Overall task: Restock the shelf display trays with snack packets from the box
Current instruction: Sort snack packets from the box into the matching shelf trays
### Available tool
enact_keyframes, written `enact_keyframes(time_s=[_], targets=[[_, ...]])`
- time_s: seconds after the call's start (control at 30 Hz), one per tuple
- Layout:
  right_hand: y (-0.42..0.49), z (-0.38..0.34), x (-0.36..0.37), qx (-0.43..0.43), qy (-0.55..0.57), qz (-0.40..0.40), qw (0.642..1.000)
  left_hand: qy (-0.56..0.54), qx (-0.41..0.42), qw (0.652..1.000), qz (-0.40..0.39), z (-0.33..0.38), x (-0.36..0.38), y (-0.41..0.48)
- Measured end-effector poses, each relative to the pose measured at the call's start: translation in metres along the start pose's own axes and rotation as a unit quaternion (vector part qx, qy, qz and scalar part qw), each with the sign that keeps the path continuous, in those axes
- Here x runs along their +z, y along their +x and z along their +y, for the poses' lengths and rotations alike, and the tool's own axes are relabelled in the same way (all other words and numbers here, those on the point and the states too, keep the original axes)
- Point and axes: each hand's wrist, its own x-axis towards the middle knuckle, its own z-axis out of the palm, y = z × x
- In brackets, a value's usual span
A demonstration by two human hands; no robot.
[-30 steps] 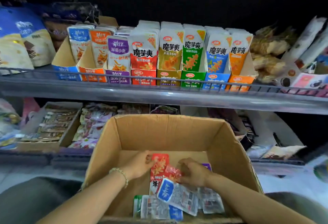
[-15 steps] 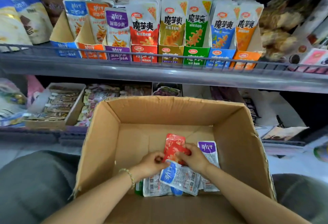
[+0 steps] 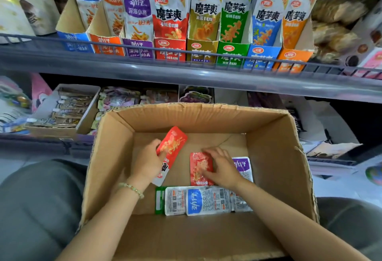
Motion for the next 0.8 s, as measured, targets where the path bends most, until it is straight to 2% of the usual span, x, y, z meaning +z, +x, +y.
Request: enact_keyframes(time_s=[0.07,0.13,0.23,0.3,0.37,0.53,0.63,0.73,0.8], targets=[[0.002,-0.006,0.008,-0.007,-0.041,0.0,0.999,0.013,-0.006,1.0,-0.02,0.001,-0.001,-0.001],[0.005,-0.01,0.01,0.021,-0.057,-0.011,0.998,0.004,-0.019,0.999,-0.046,0.002,0.0,-0.001],[0.009,-0.009,0.003,0.046,-0.102,-0.086,0.99,-0.003,-0.025,0.997,-0.066,0.005,0.0,0.001],[0.007,-0.01,-0.011,0.06,0.022,-0.17,0.983,-0.001,-0.019,0.997,-0.076,0.009,-0.002,0.003],[0.003,-0.018,-0.034,0.064,0.167,-0.219,0.959,0.008,-0.003,0.996,-0.087,0.011,-0.006,0.004],[-0.003,-0.036,-0.1,0.053,0.349,-0.127,0.927,-0.014,0.032,0.995,-0.095,0.014,-0.019,0.005],[-0.004,-0.041,-0.113,0.058,0.413,-0.071,0.906,-0.072,0.009,0.992,-0.1,0.03,-0.022,-0.004],[-0.002,-0.049,-0.103,0.049,0.43,-0.037,0.901,-0.215,-0.053,0.957,-0.188,0.051,-0.026,-0.013],[0.0,-0.059,-0.091,0.035,0.415,0.006,0.909,-0.212,-0.016,0.946,-0.246,0.056,-0.021,-0.017]])
